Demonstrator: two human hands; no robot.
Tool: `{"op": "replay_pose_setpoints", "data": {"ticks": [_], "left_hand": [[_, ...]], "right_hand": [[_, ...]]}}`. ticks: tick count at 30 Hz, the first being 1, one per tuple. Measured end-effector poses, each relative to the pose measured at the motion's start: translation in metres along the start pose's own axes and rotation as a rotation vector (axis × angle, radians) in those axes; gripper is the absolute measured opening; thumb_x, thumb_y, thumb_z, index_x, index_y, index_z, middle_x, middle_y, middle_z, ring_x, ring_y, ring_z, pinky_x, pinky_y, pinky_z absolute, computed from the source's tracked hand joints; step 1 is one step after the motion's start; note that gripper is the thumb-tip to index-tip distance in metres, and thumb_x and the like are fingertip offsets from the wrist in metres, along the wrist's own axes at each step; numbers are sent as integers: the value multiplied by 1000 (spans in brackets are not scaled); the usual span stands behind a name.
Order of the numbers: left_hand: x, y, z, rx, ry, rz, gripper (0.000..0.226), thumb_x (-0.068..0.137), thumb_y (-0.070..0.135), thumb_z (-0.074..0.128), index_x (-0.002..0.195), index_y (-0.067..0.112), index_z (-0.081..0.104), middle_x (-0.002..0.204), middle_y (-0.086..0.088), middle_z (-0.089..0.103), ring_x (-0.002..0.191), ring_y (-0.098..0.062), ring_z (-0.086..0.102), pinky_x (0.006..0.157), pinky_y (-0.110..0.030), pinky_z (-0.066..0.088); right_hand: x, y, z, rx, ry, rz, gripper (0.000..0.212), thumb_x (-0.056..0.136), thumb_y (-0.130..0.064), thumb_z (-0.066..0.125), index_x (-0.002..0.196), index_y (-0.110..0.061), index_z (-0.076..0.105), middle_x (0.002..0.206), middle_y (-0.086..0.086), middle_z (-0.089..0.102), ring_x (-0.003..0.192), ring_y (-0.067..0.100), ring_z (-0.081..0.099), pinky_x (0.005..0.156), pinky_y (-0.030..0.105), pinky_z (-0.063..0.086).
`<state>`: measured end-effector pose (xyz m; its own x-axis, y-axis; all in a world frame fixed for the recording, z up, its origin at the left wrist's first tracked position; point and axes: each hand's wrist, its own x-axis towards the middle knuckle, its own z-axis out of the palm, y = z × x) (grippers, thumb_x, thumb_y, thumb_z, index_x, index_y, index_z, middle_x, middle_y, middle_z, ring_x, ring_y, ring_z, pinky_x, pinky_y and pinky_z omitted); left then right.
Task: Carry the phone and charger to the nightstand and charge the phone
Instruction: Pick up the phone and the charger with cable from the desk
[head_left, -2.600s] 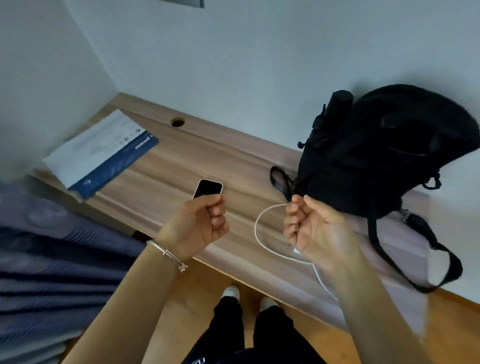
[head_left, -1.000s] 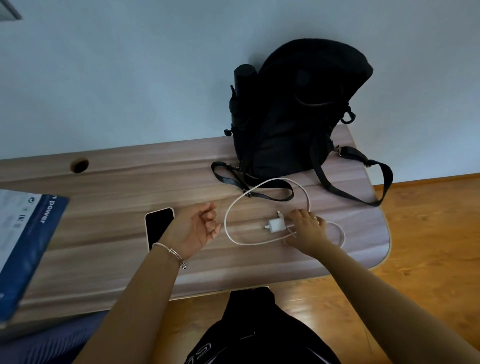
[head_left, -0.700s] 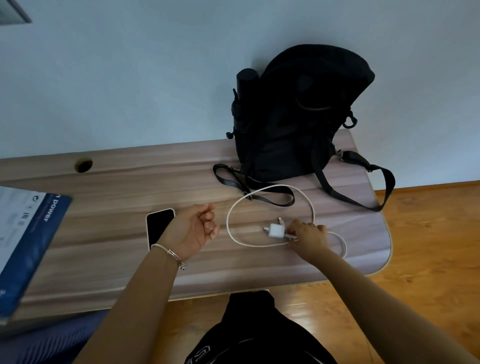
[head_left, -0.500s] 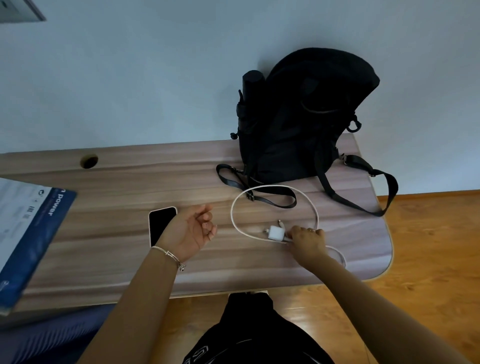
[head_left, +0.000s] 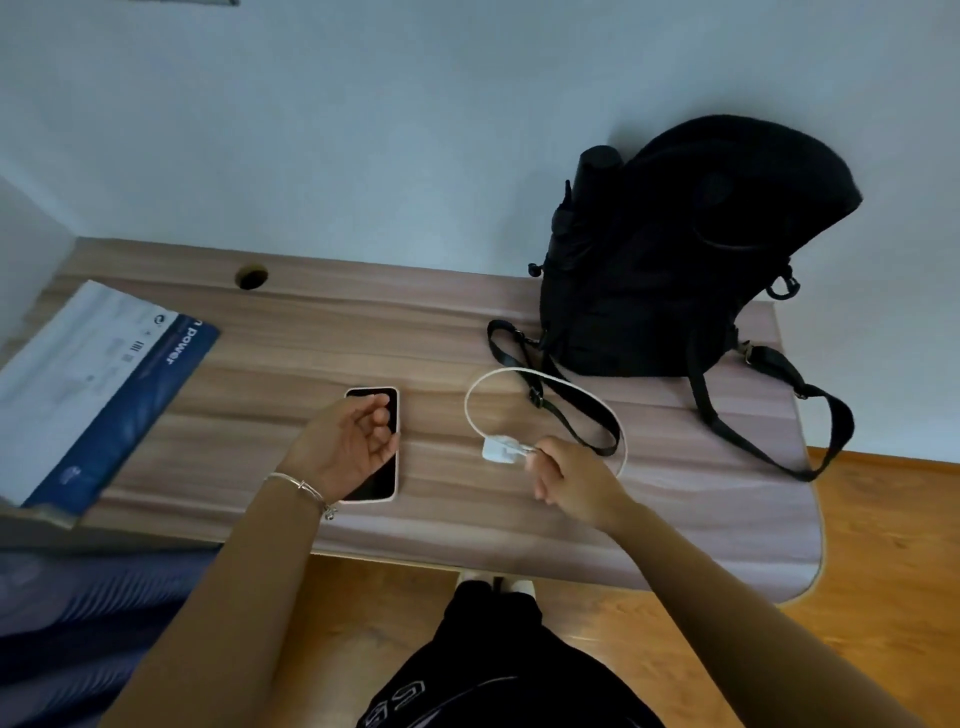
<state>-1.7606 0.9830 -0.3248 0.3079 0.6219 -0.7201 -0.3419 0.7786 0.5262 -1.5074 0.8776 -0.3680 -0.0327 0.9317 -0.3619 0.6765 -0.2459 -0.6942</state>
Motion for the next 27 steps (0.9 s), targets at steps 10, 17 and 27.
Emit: {"op": "replay_pose_setpoints", "data": {"ticks": [10, 17, 27], "left_hand": [[7, 1, -64, 56, 127, 8, 15, 91, 14, 48, 88, 8, 62, 79, -6, 75, 82, -19, 70, 71, -32, 55], [22, 1, -89, 181, 295, 89, 14, 92, 8, 46, 92, 10, 60, 95, -8, 64, 97, -23, 58, 82, -35, 47], [34, 4, -77, 182, 338, 91, 13, 90, 2, 48, 83, 5, 59, 76, -5, 68, 80, -17, 60, 78, -28, 51]], "right_hand": [[35, -21, 19, 138, 115, 9, 25, 94, -25, 44, 78, -16, 61, 55, -7, 55, 50, 3, 51, 52, 19, 38], [38, -13, 26, 194, 117, -34, 26, 95, -20, 44, 72, -21, 57, 52, -15, 59, 48, 6, 53, 61, 30, 46], [33, -12, 21, 254, 116, 12, 24, 94, -19, 45, 75, -18, 60, 50, -8, 58, 47, 4, 51, 59, 30, 45]]}}
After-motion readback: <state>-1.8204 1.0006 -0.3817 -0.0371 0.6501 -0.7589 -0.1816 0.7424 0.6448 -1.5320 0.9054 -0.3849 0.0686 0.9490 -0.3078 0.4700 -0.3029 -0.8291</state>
